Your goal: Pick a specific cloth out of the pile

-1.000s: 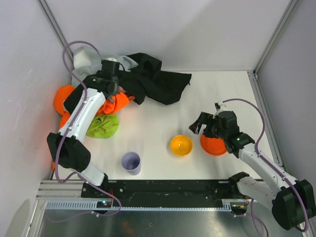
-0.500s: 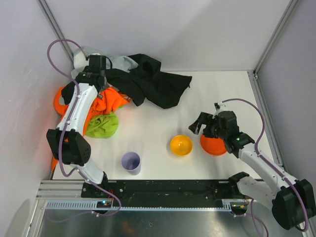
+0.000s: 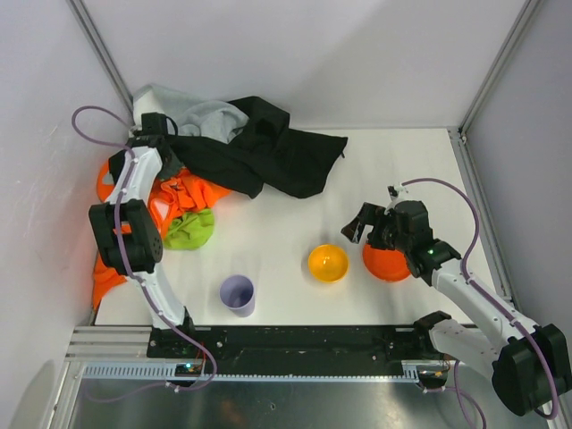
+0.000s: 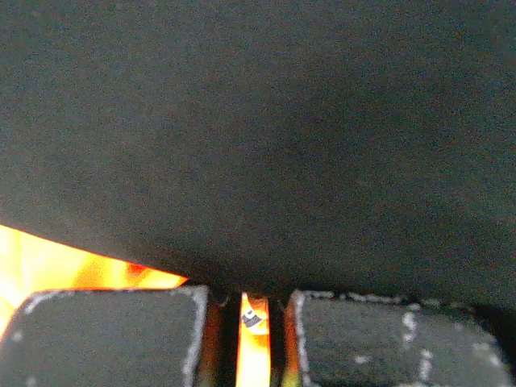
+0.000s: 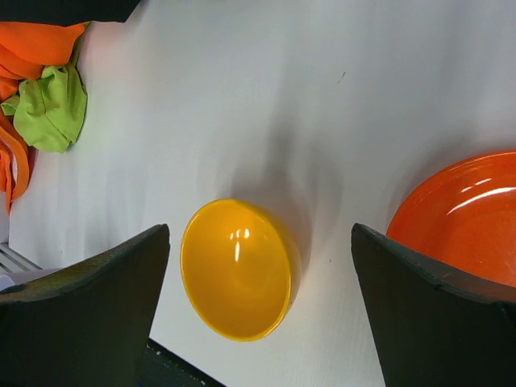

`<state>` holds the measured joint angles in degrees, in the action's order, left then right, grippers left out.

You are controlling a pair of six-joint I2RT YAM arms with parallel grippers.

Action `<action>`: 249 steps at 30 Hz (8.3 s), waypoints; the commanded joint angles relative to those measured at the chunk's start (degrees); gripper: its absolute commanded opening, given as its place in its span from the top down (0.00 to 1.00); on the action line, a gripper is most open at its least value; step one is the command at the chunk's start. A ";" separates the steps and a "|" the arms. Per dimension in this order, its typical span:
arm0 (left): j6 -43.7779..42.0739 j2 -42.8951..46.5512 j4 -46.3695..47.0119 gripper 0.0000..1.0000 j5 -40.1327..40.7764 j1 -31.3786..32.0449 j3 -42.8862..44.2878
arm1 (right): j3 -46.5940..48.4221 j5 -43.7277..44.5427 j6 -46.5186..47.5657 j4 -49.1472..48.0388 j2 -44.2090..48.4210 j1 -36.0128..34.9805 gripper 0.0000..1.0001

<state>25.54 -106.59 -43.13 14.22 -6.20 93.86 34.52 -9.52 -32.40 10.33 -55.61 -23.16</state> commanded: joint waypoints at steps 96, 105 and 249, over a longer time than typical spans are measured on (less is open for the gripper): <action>-11.15 6.45 3.40 0.91 6.56 8.04 -9.27 | 0.11 1.59 -3.00 -4.69 -0.85 -7.64 0.01; -12.00 16.07 3.36 0.99 4.28 8.04 -4.79 | 3.76 2.21 -2.39 -4.33 -3.55 -9.32 0.01; 6.22 -4.38 10.70 0.96 -10.85 -12.87 -9.31 | 73.38 -25.39 -16.28 -11.74 -78.38 -26.52 1.00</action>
<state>31.09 -108.14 -32.58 2.48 -18.31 84.77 109.54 -33.15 -52.51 -4.54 -141.14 -50.72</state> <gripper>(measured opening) 0.161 0.035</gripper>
